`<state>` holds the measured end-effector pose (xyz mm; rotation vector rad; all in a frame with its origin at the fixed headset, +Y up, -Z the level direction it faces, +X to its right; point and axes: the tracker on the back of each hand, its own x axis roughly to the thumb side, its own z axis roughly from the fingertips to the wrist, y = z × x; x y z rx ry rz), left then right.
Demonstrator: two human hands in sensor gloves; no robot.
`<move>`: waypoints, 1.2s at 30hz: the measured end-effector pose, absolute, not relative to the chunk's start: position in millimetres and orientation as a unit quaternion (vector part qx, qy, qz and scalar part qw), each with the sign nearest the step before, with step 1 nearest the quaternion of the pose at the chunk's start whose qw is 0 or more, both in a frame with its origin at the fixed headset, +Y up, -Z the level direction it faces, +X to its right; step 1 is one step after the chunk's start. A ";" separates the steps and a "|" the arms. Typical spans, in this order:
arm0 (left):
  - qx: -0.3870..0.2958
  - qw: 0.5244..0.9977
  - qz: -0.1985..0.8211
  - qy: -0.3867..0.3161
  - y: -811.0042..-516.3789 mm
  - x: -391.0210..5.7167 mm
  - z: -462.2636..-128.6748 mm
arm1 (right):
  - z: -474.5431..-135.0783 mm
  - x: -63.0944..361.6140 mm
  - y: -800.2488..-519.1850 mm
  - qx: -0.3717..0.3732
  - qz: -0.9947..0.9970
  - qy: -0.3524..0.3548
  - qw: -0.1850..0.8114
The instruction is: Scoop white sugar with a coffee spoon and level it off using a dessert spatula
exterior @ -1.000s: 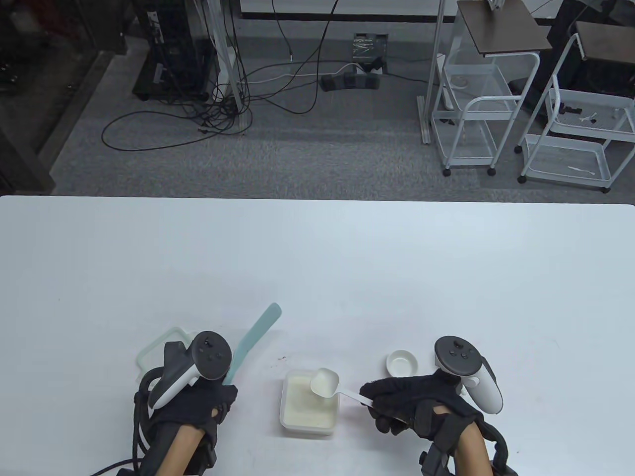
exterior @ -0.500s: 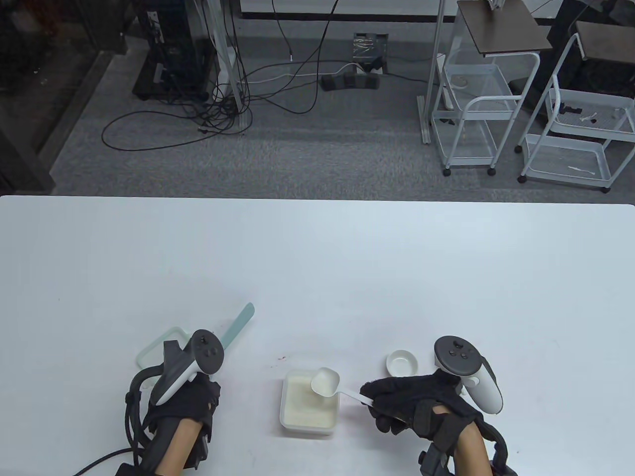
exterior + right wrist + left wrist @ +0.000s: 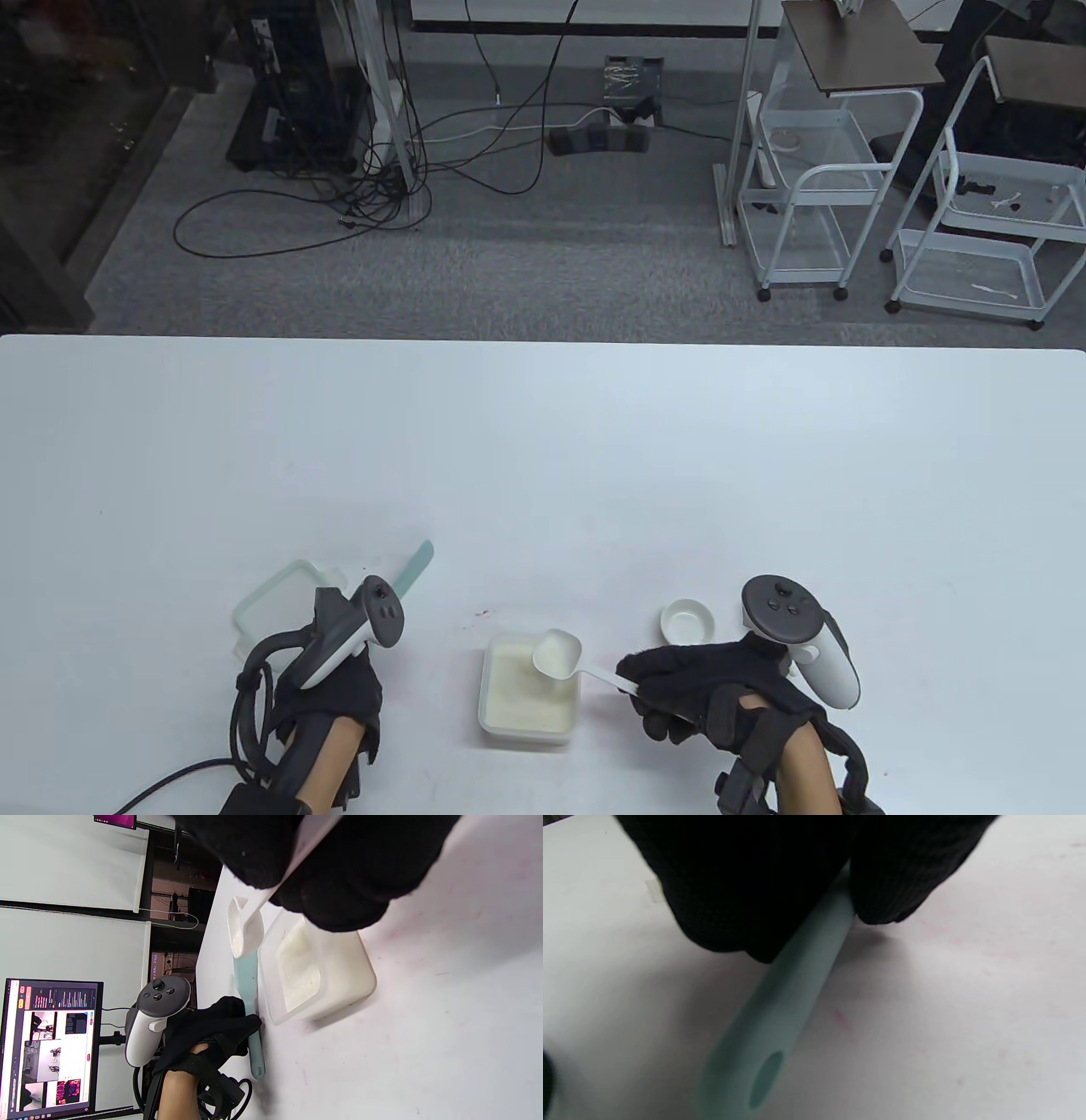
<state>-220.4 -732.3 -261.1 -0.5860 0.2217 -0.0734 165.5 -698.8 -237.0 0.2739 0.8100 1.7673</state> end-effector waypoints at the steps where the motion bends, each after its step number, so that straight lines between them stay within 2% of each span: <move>1: -0.288 0.951 -0.035 0.111 -733.1 -220.8 -260.6 | -237.1 165.5 -698.8 0.116 0.748 0.343 0.556; 4: -0.286 0.952 -0.029 0.106 -728.7 -220.1 -257.9 | -237.2 165.7 -698.9 0.116 0.748 0.342 0.557; 10: -0.135 0.989 0.037 0.040 -696.3 -205.6 -250.5 | -237.3 165.3 -699.2 0.116 0.748 0.343 0.556; 15: -0.082 0.994 0.063 -0.022 -689.0 -193.6 -246.5 | -237.2 165.0 -699.3 0.116 0.749 0.345 0.554; 27: -0.099 0.989 0.088 -0.064 -694.8 -188.3 -246.2 | -237.3 165.0 -699.3 0.116 0.750 0.343 0.554; 36: -0.108 0.988 0.086 -0.066 -695.2 -187.3 -245.8 | -234.1 189.7 -682.5 0.094 0.750 0.274 0.594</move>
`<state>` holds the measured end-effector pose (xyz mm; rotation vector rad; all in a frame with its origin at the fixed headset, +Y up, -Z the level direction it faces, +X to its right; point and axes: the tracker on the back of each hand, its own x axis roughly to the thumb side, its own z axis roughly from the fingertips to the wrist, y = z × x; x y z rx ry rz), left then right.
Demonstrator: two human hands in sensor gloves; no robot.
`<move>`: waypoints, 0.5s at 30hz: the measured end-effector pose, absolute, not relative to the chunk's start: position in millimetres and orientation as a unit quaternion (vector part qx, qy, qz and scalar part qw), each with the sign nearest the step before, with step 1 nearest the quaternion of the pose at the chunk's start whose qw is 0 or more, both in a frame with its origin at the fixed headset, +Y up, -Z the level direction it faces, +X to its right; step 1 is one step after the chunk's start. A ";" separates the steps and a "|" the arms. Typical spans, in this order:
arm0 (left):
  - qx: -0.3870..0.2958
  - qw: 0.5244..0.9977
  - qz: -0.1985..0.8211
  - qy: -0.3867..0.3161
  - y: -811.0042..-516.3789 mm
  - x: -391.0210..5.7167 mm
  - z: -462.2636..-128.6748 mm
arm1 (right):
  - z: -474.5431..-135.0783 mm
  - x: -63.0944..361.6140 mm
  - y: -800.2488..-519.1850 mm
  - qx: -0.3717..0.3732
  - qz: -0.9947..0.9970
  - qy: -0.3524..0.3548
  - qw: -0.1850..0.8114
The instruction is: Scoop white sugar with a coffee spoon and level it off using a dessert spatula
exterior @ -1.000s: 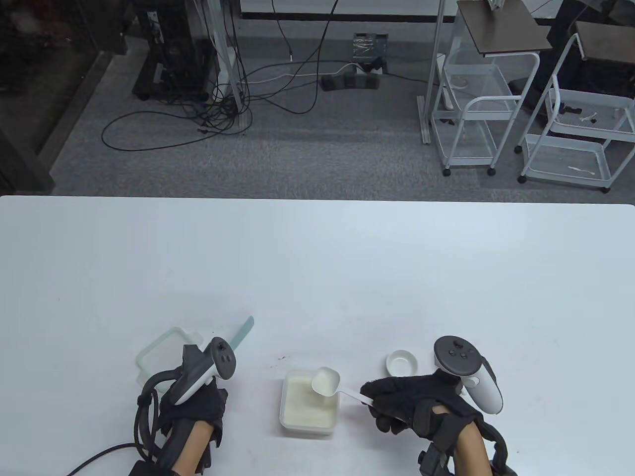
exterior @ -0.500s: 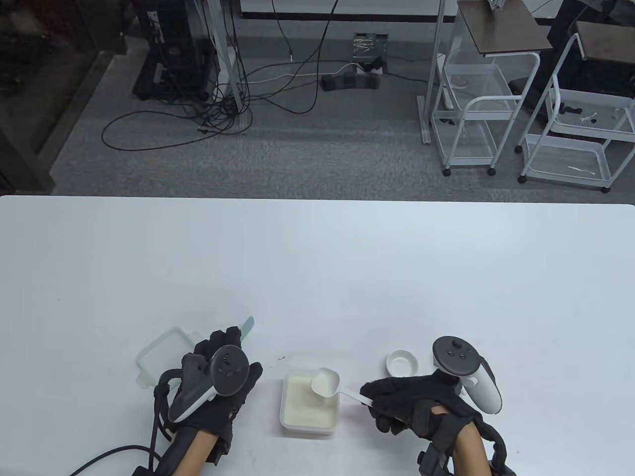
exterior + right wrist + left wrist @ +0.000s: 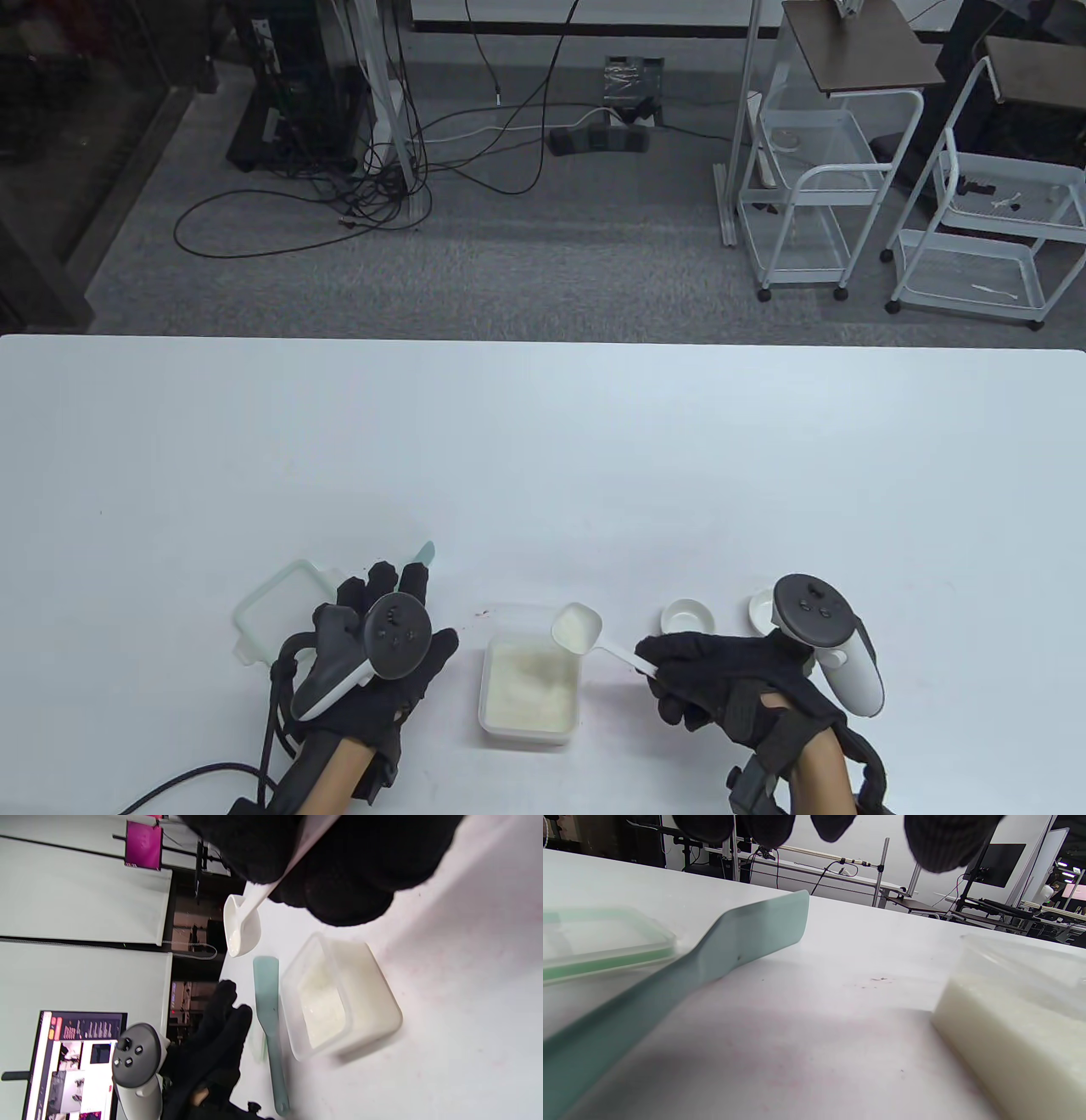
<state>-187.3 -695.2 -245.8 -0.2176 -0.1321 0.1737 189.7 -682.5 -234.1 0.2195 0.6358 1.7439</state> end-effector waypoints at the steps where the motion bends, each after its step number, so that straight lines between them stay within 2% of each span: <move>1: -0.105 0.989 0.086 -0.065 -694.7 -187.6 -246.1 | -233.2 195.5 -678.7 0.087 0.753 0.258 0.599; 7: -0.112 0.988 0.091 -0.061 -694.7 -188.7 -246.7 | -224.5 231.6 -662.4 0.025 0.780 0.180 0.599; 15: -0.115 0.987 0.095 -0.063 -694.9 -189.2 -247.0 | -210.5 279.9 -663.2 -0.080 0.779 0.114 0.611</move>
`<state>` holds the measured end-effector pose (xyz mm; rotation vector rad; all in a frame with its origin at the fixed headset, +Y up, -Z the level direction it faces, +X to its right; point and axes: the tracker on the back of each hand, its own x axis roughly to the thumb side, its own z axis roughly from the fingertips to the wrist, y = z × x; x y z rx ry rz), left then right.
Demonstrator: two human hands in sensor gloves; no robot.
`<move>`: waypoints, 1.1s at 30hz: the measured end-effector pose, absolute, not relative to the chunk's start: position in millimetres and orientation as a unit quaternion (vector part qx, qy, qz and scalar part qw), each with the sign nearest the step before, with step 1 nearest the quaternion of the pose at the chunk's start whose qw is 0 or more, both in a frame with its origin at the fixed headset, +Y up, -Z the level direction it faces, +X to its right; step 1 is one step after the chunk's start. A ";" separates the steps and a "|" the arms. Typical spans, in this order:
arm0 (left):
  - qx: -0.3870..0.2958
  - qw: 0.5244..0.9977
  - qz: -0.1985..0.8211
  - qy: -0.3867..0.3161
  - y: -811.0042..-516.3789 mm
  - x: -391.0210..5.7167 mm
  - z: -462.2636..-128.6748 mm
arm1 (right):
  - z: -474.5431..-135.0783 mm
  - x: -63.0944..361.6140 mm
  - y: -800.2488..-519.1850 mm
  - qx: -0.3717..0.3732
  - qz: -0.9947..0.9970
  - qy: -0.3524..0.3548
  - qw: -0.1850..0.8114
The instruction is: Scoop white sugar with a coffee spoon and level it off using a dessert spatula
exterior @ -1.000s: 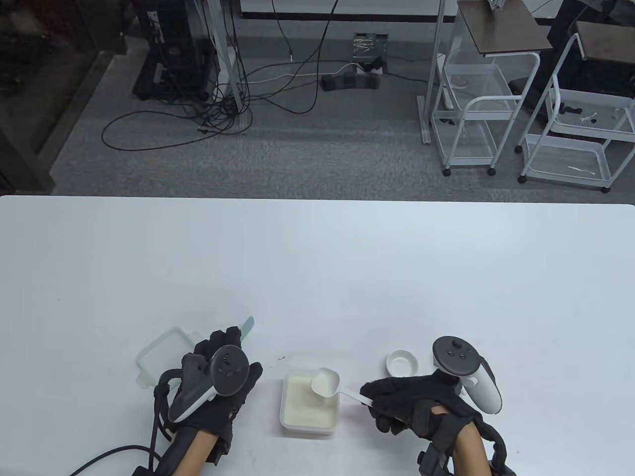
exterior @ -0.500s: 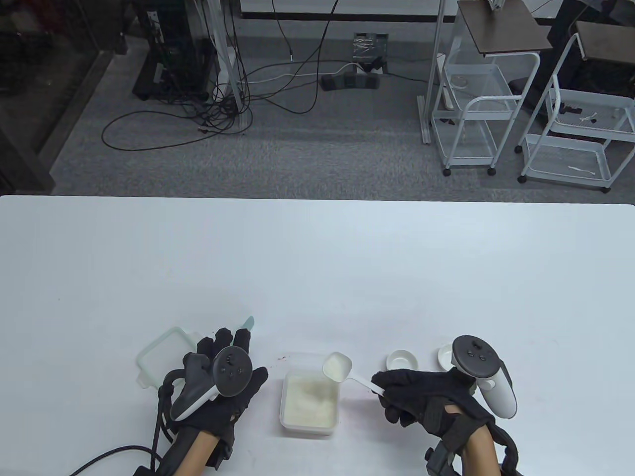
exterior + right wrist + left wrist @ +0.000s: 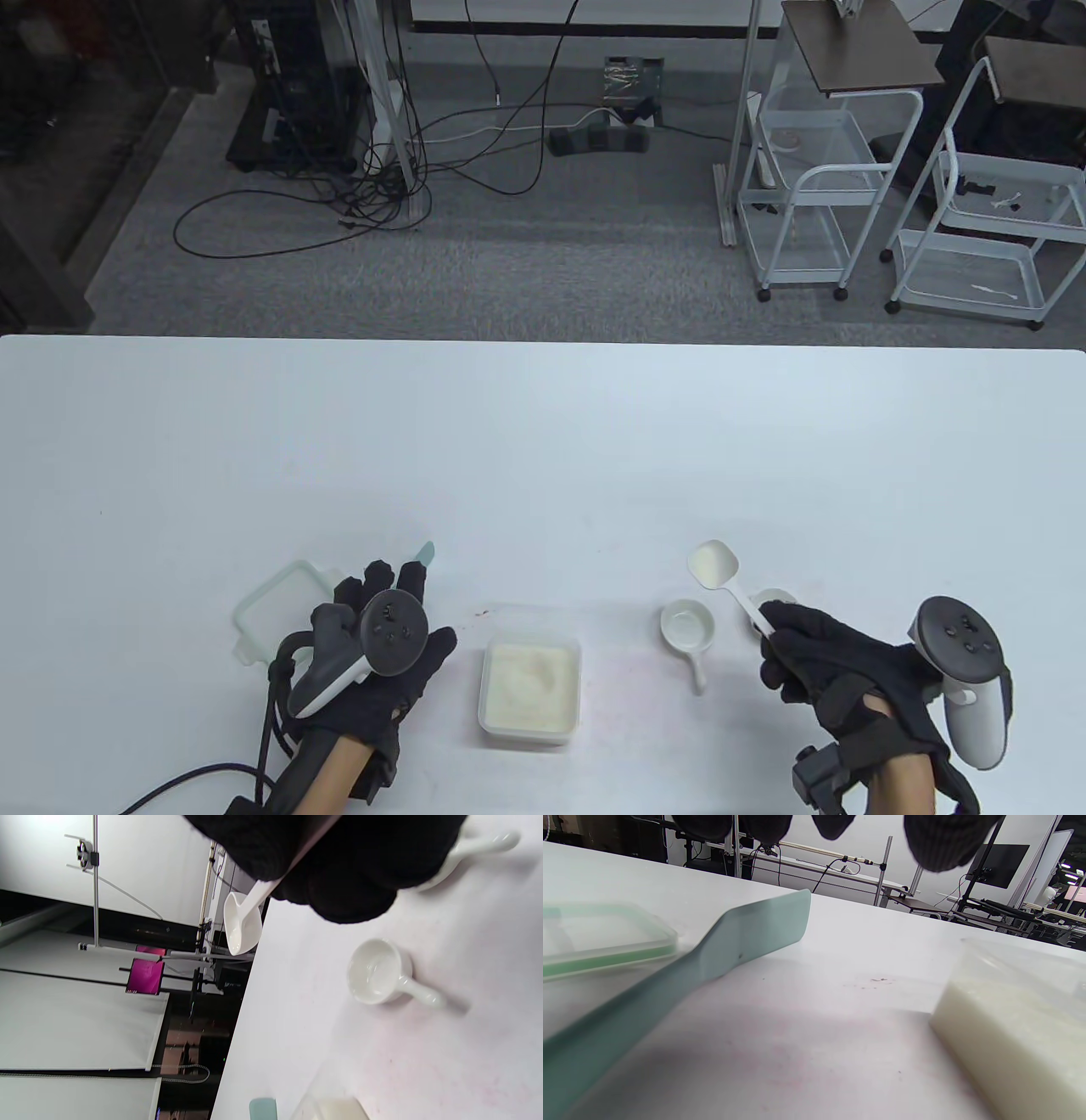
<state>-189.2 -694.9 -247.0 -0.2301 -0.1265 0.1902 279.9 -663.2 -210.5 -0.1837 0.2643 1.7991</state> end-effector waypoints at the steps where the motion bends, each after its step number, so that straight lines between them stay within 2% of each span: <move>1: -0.112 0.987 0.095 -0.063 -694.8 -189.3 -247.1 | -208.3 285.3 -662.7 -0.101 0.788 0.104 0.598; 5: -0.114 0.987 0.095 -0.064 -695.1 -189.3 -247.5 | -204.1 291.3 -659.7 -0.164 0.826 0.088 0.532; 13: -0.116 0.987 0.097 -0.063 -694.9 -190.0 -247.5 | -204.8 296.0 -671.7 -0.231 0.841 0.121 0.474; 23: -0.125 0.986 0.094 -0.063 -695.4 -189.5 -247.6 | -209.9 287.7 -677.4 -0.261 0.878 0.126 0.381; 33: -0.144 0.984 0.086 -0.065 -696.9 -187.6 -247.8 | -218.0 269.7 -682.4 -0.252 0.916 0.122 0.287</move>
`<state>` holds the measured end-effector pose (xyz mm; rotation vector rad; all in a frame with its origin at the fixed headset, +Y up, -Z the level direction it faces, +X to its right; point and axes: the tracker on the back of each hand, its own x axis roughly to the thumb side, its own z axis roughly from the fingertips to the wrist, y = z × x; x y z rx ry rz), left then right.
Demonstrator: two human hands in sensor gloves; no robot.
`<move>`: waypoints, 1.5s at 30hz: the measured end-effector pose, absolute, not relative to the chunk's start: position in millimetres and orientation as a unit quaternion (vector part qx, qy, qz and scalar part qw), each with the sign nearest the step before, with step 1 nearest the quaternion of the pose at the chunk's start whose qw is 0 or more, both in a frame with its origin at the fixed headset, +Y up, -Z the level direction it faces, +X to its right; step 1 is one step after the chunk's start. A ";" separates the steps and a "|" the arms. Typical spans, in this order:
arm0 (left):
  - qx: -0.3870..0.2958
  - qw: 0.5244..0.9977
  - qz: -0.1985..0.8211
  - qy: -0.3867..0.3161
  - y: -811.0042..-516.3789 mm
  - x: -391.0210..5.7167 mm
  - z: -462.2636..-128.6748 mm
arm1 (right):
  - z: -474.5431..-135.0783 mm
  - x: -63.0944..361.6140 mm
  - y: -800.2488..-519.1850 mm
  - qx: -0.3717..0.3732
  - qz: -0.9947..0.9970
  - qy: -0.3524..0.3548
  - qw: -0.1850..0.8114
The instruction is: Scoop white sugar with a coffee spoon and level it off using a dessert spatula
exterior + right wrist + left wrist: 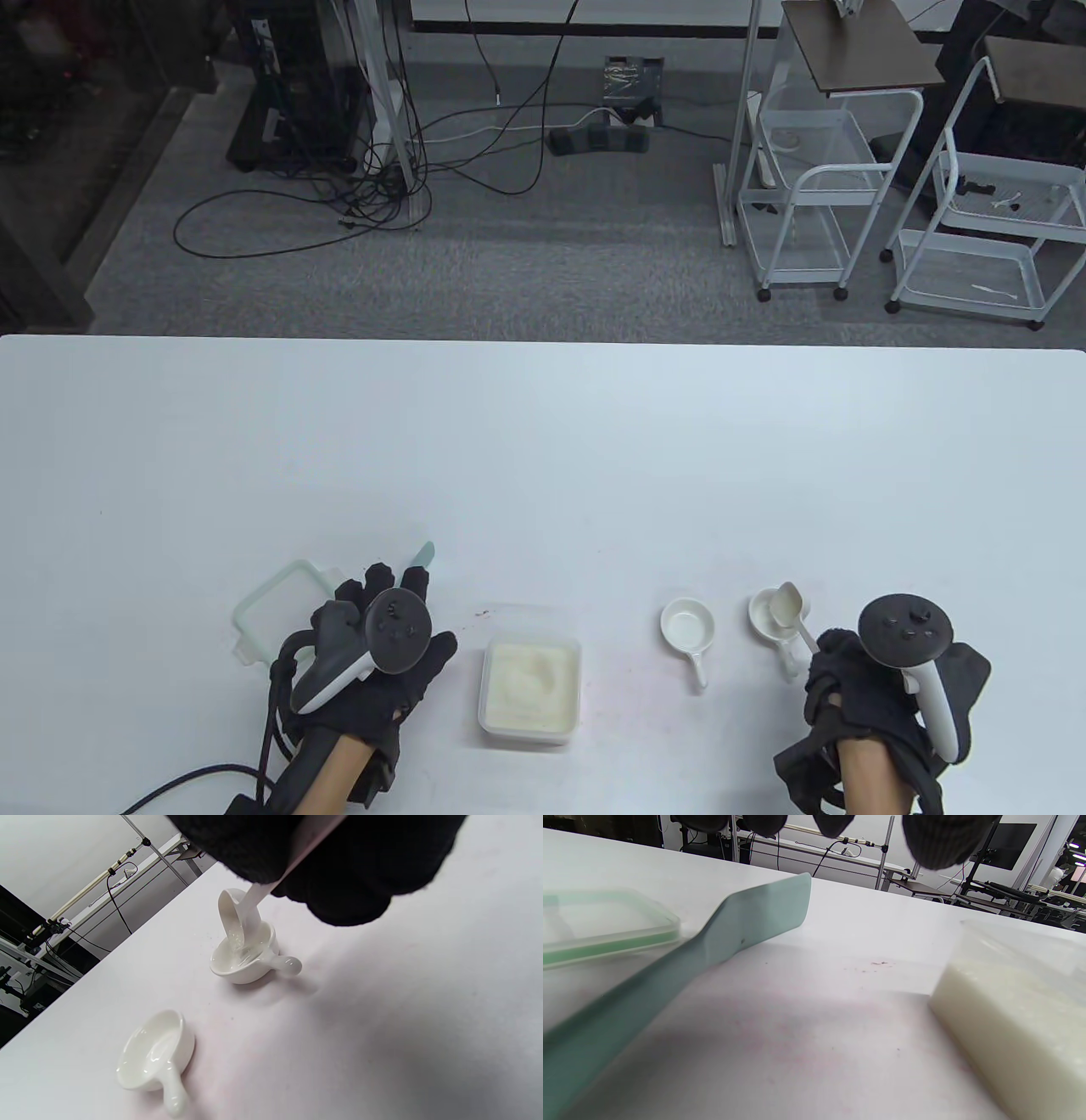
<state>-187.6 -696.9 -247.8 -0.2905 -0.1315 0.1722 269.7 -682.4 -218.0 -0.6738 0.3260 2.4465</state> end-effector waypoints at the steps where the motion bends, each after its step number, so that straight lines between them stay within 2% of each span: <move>1: -0.145 0.984 0.086 -0.065 -696.8 -187.4 -247.8 | -218.3 268.8 -682.4 -0.253 0.918 0.120 0.281; 17: -0.161 0.982 0.081 -0.064 -697.6 -185.9 -247.9 | -220.6 251.6 -670.6 -0.245 0.952 0.078 0.166; 34: -0.167 0.981 0.081 -0.064 -698.0 -185.4 -247.8 | -220.0 246.0 -666.9 -0.243 0.958 0.062 0.136; 40: -0.164 0.980 0.086 -0.069 -698.6 -185.2 -248.0 | -217.0 250.7 -665.6 -0.237 0.946 0.046 0.215; 45: -0.159 0.981 0.088 -0.075 -698.9 -184.7 -248.2 | -214.8 253.2 -662.2 -0.206 0.918 0.020 0.337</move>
